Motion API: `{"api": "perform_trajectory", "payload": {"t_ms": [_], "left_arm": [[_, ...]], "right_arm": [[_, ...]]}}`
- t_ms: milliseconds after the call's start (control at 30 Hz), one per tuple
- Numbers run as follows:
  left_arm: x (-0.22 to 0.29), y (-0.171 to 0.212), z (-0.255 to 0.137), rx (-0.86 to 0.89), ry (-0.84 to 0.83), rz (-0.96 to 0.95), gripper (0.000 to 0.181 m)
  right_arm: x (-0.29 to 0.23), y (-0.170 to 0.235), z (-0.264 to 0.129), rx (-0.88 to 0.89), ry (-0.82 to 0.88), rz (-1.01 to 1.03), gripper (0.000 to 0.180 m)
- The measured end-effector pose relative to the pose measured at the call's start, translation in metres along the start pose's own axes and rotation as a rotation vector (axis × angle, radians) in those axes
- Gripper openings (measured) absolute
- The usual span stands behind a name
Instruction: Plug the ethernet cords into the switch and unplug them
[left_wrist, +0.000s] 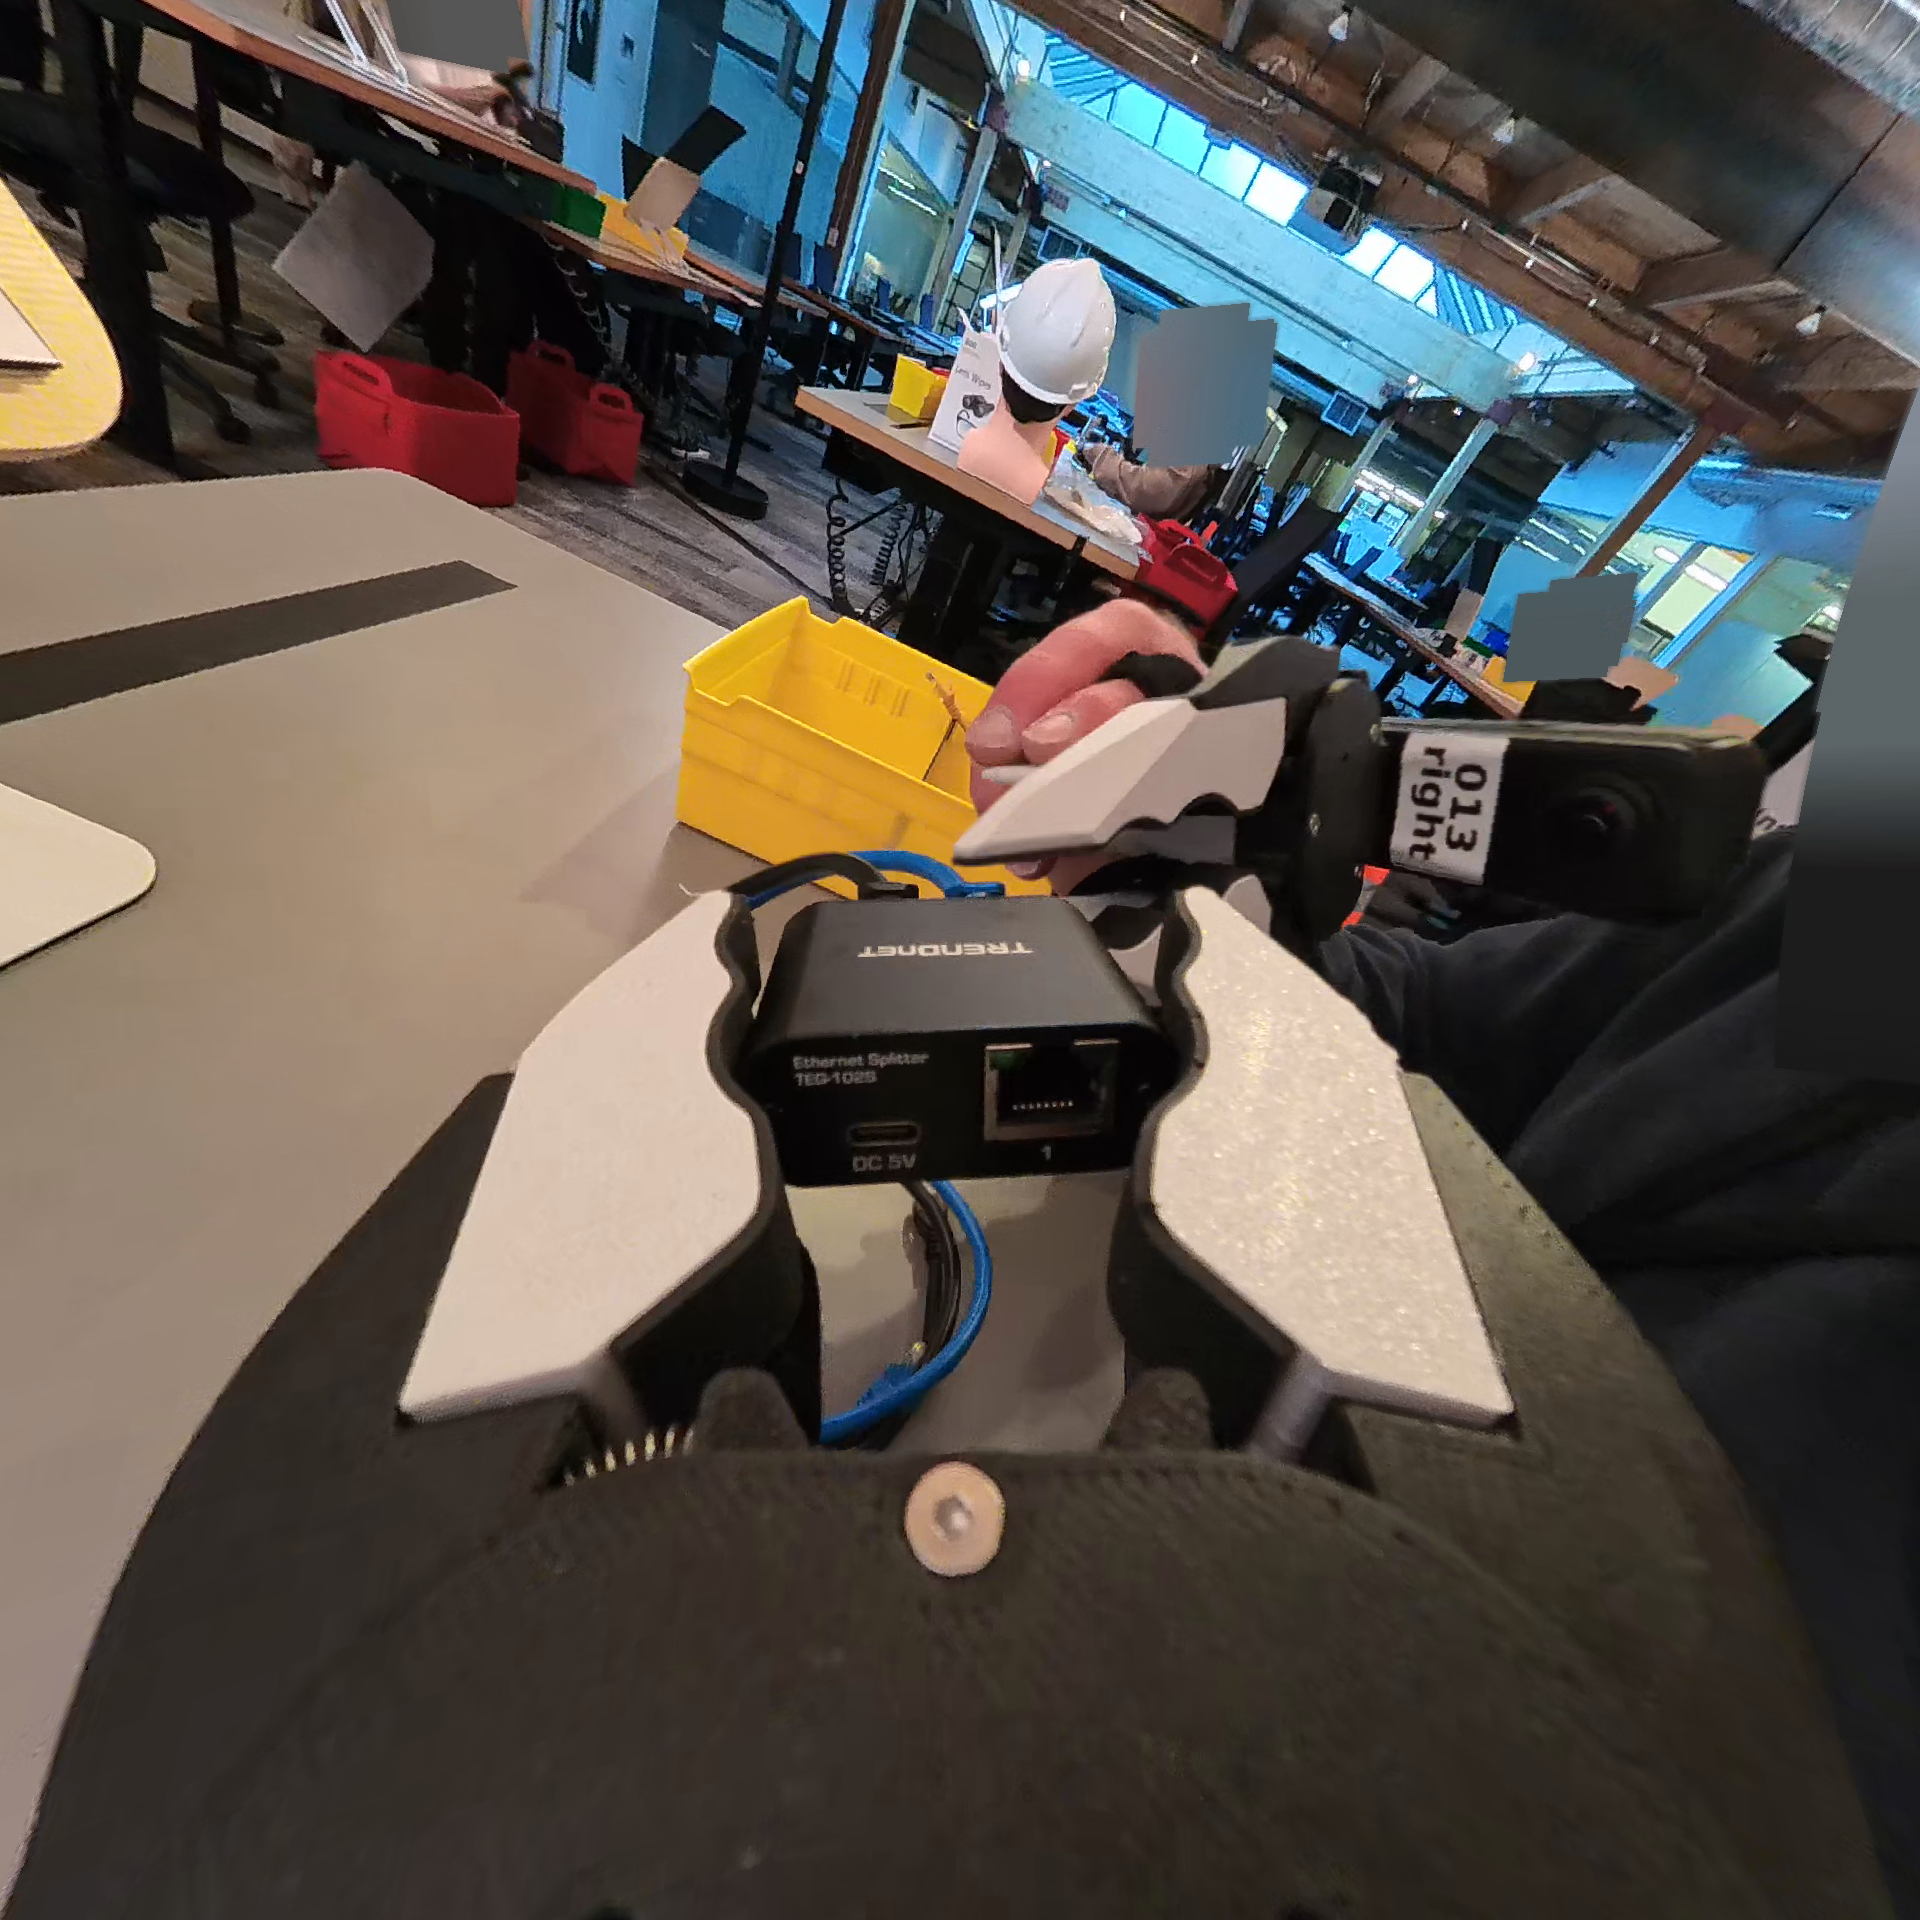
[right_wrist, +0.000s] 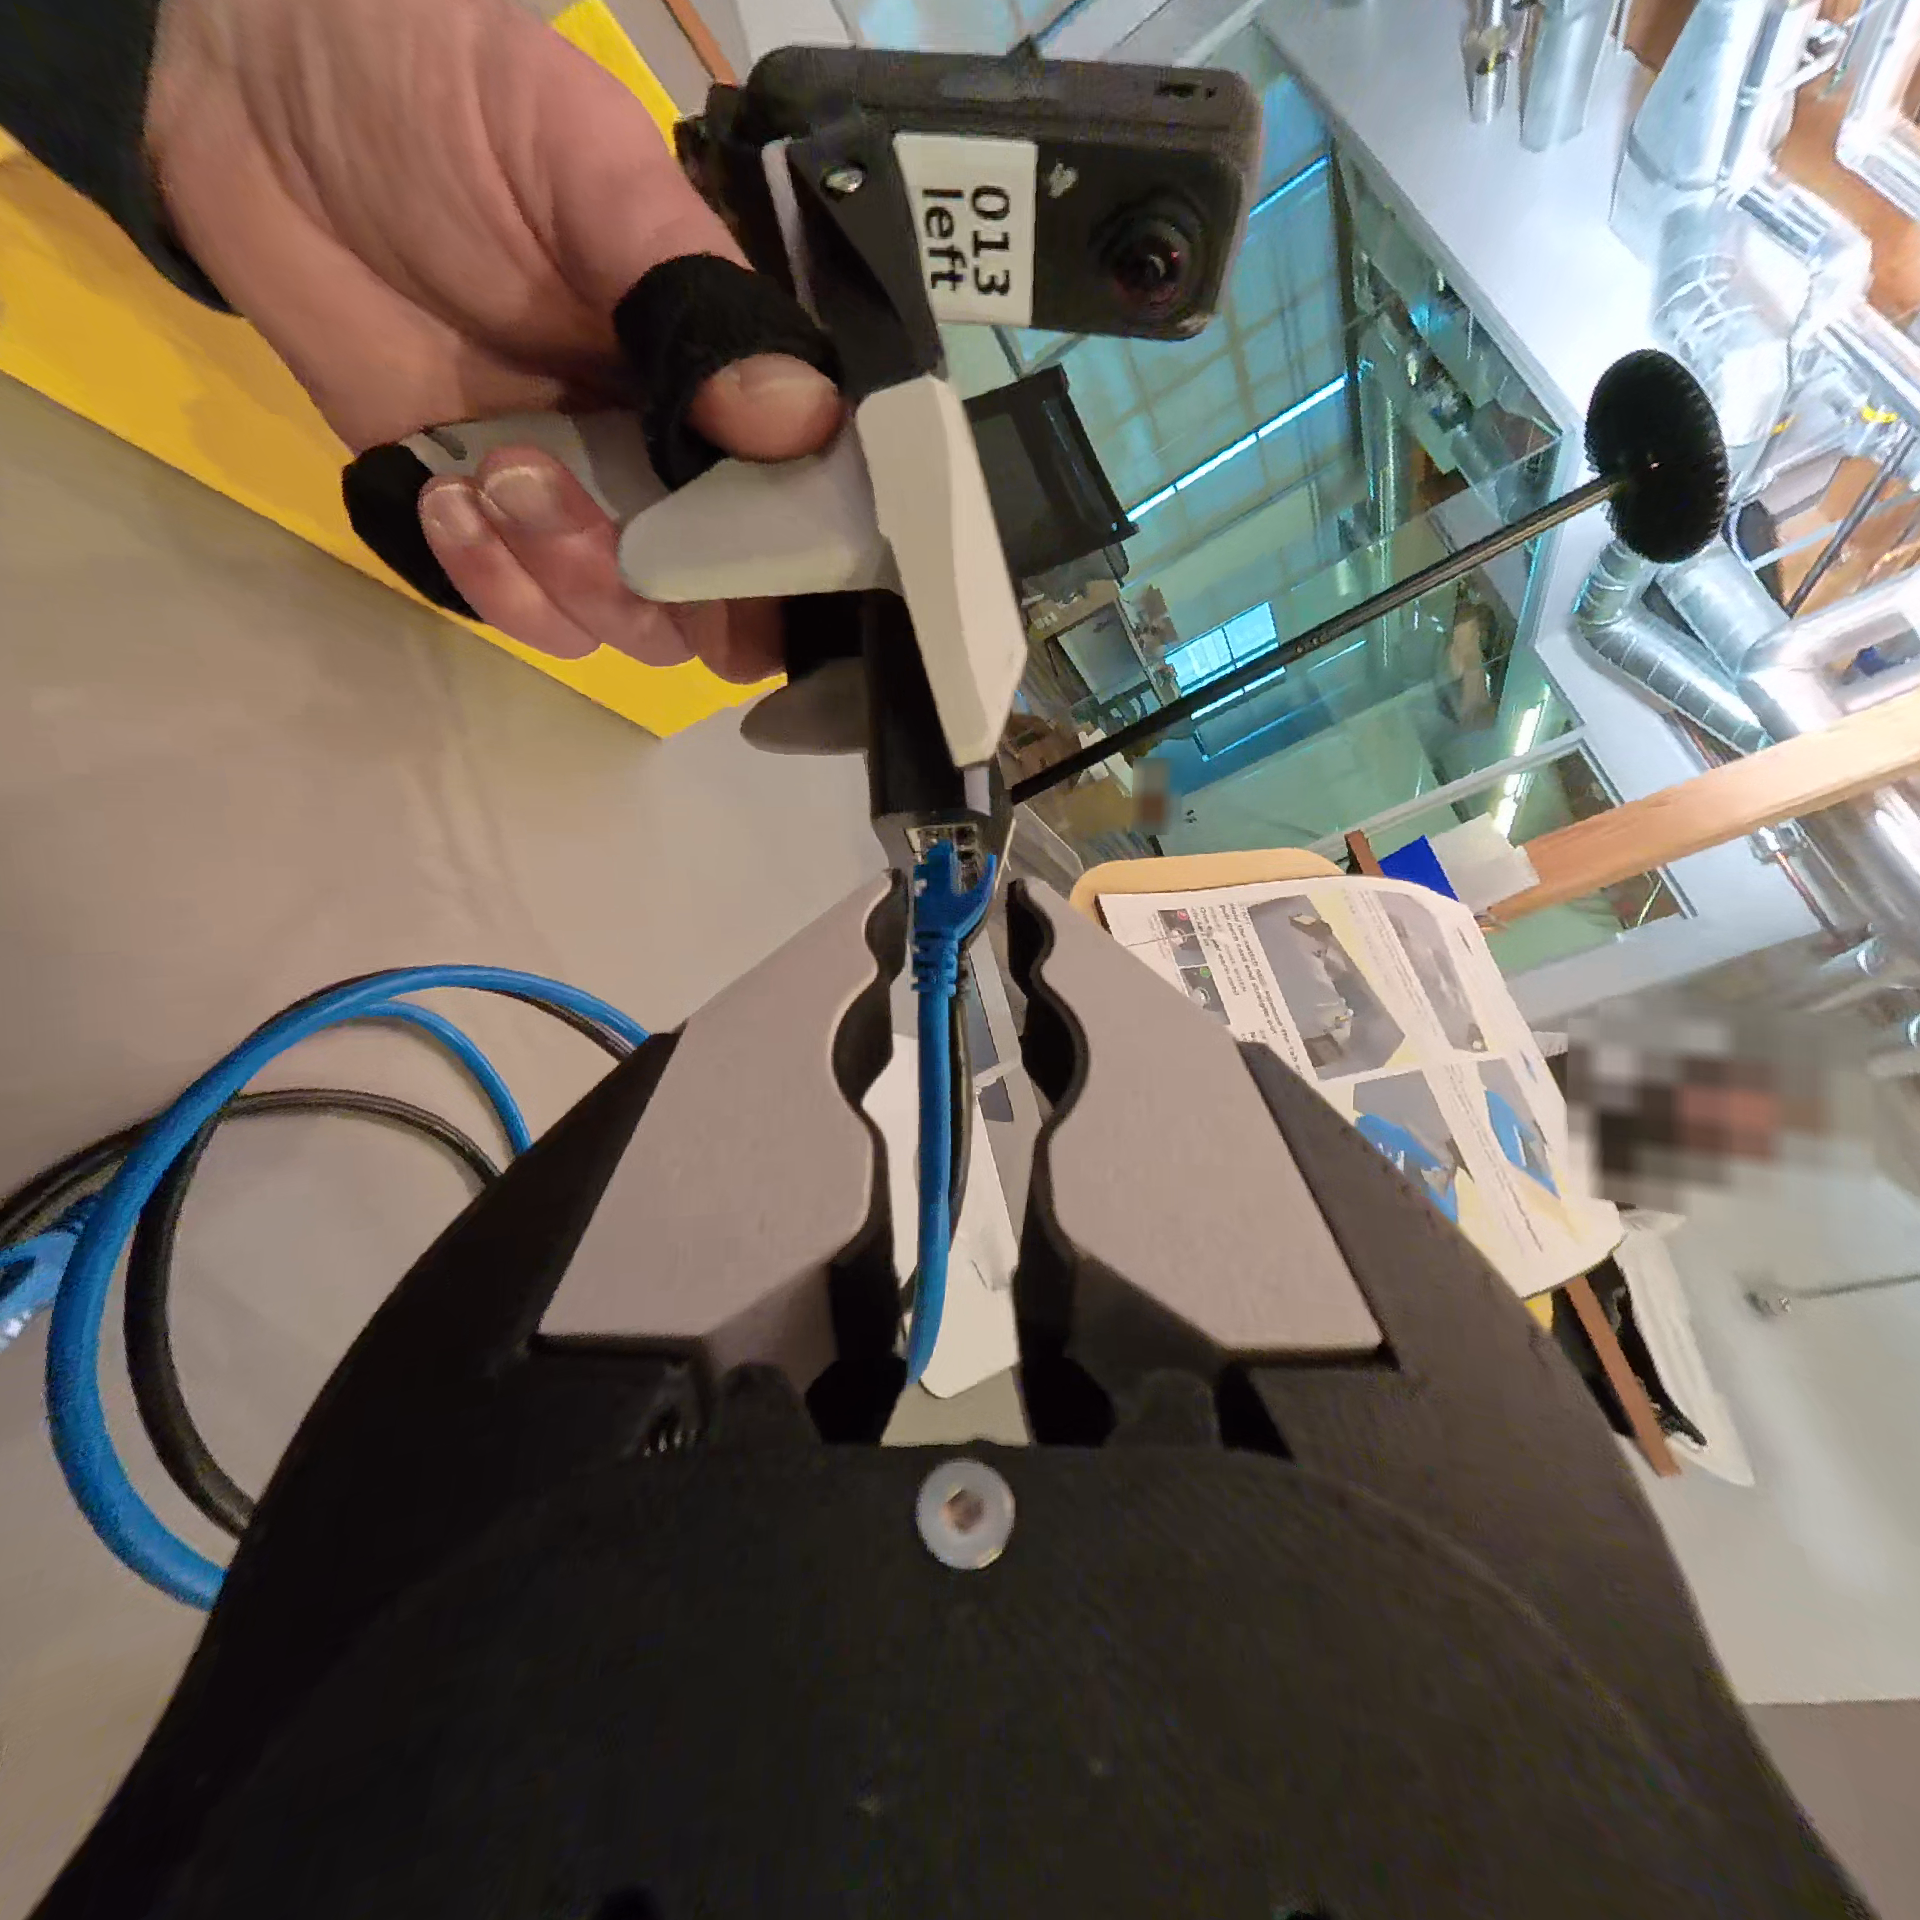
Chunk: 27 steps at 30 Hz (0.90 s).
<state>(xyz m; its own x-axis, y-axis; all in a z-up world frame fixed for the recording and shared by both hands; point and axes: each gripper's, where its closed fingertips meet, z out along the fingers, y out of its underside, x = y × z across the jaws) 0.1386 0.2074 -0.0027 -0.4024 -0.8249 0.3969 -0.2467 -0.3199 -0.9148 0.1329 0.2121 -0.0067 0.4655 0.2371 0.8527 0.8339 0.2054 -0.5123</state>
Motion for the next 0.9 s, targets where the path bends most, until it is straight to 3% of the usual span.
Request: {"api": "perform_trajectory", "payload": {"t_ms": [700, 900], "left_arm": [[0.002, 0.004, 0.003, 0.002, 0.034, -0.08, 0.073], [0.008, -0.006, 0.004, 0.031, 0.041, -0.051, 0.073]], "right_arm": [[-0.012, 0.002, 0.001, -0.174, -0.147, -0.373, 0.01], [0.002, -0.003, -0.003, -0.161, -0.142, -0.361, 0.01]]}}
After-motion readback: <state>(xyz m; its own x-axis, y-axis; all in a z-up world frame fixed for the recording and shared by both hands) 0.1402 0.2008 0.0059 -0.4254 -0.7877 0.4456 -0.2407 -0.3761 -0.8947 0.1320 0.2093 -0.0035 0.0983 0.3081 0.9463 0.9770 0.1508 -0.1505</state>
